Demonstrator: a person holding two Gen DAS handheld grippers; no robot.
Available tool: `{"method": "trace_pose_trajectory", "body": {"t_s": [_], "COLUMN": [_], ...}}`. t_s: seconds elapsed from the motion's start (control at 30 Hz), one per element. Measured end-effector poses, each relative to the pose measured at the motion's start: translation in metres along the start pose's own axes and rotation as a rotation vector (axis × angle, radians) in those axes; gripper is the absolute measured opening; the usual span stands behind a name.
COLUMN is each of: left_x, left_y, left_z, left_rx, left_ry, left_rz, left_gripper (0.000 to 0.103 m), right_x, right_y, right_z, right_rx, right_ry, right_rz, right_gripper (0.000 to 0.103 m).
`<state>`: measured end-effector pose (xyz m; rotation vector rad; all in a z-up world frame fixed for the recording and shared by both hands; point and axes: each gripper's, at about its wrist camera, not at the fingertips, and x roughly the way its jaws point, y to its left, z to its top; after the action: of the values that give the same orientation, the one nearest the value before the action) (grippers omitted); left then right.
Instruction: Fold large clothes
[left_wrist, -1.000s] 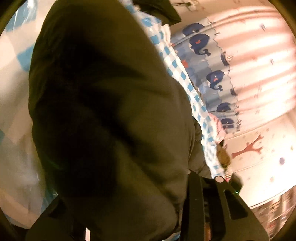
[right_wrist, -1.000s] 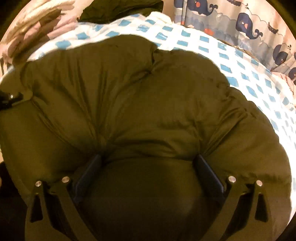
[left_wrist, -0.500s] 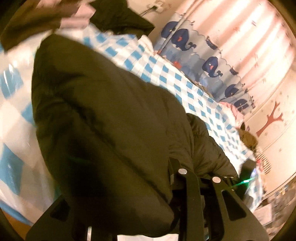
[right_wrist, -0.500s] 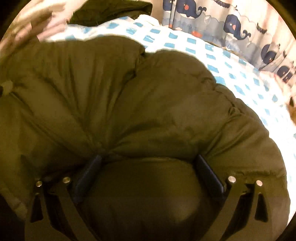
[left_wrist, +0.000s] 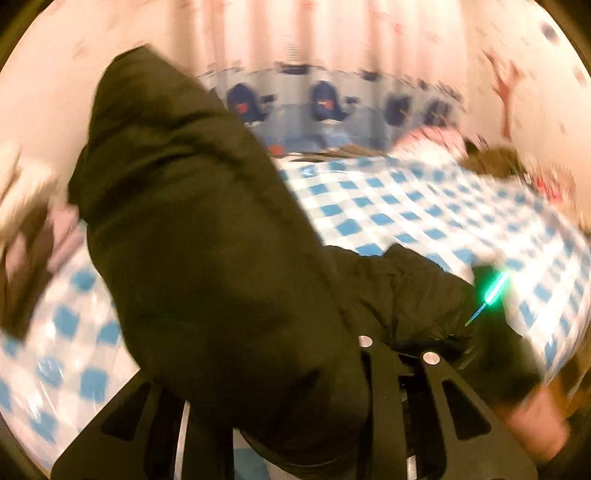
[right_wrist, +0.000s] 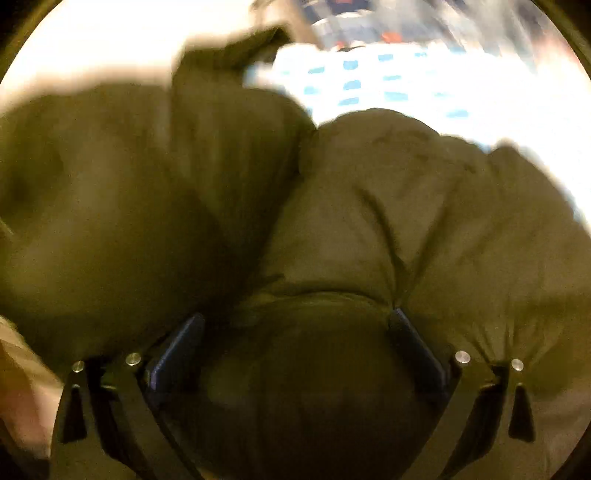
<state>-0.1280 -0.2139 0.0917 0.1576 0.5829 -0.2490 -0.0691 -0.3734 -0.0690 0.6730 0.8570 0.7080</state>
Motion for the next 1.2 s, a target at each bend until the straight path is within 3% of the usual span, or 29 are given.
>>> {"method": "trace_pose_trajectory", "body": {"t_s": [0.03,0.07,0.1,0.23,0.33,0.4,0.5,0.57,0.7,0.77,0.87,0.97,1.0,1.1,1.2], "left_x": [-0.001,0.0,0.003,0.017,0.04,0.056,0.079,0.088,0.1,0.11,0.113,0.11,0.104,0.076,0.033], "left_y": [-0.013,-0.032,-0.05,-0.127,-0.179,-0.207,-0.234,-0.243,-0.245,-0.248,-0.256,-0.265,-0.265,-0.252,-0.213], "left_z": [0.004,0.008,0.011,0.006,-0.004,-0.018,-0.03,-0.038,-0.054,-0.051,-0.057,-0.064,-0.066,-0.058,-0.029], "left_rx": [0.04,0.102,0.152,0.392,0.573,0.68,0.77,0.805,0.87,0.88,0.923,0.99,1.012,0.975,0.779], "left_ry": [0.004,0.007,0.011,0.026,0.063,0.102,0.148,0.174,0.194,0.194,0.178,0.16,0.165,0.152,0.158], "left_rz": [0.005,0.009,0.008,-0.006,-0.024,-0.047,-0.074,-0.087,-0.067,-0.052,-0.008,0.05,0.053,-0.037,-0.245], "left_gripper": [0.022,0.022,0.022,0.022,0.023,0.023,0.023,0.024,0.028,0.032,0.037,0.042,0.042,0.048,0.051], "right_x": [-0.02,-0.033,-0.038,-0.041,-0.065,-0.084,-0.11,-0.121,-0.152,-0.164,-0.152,-0.118,-0.112,-0.113,-0.125], "right_y": [-0.026,-0.051,-0.068,-0.112,-0.147,-0.168,-0.193,-0.197,-0.185,-0.17,-0.139,-0.121,-0.118,-0.127,-0.144], "right_z": [0.004,0.007,0.011,0.008,0.01,0.009,0.015,0.019,0.037,0.047,0.055,0.066,0.06,0.057,0.05], "right_rx": [0.151,0.276,0.338,0.476,0.553,0.575,0.577,0.55,0.415,0.332,0.198,0.061,0.046,0.039,0.042], "right_ry": [-0.046,-0.07,-0.073,-0.053,-0.166,-0.227,-0.259,-0.233,-0.226,-0.234,-0.141,-0.003,0.009,0.025,0.027], "right_rz": [0.193,0.326,0.404,0.618,0.838,0.85,0.791,0.712,0.449,0.366,0.181,-0.074,-0.105,-0.144,-0.148], "right_gripper": [0.096,0.096,0.096,0.096,0.096,0.096,0.096,0.096,0.096,0.096,0.096,0.096,0.096,0.096,0.096]}}
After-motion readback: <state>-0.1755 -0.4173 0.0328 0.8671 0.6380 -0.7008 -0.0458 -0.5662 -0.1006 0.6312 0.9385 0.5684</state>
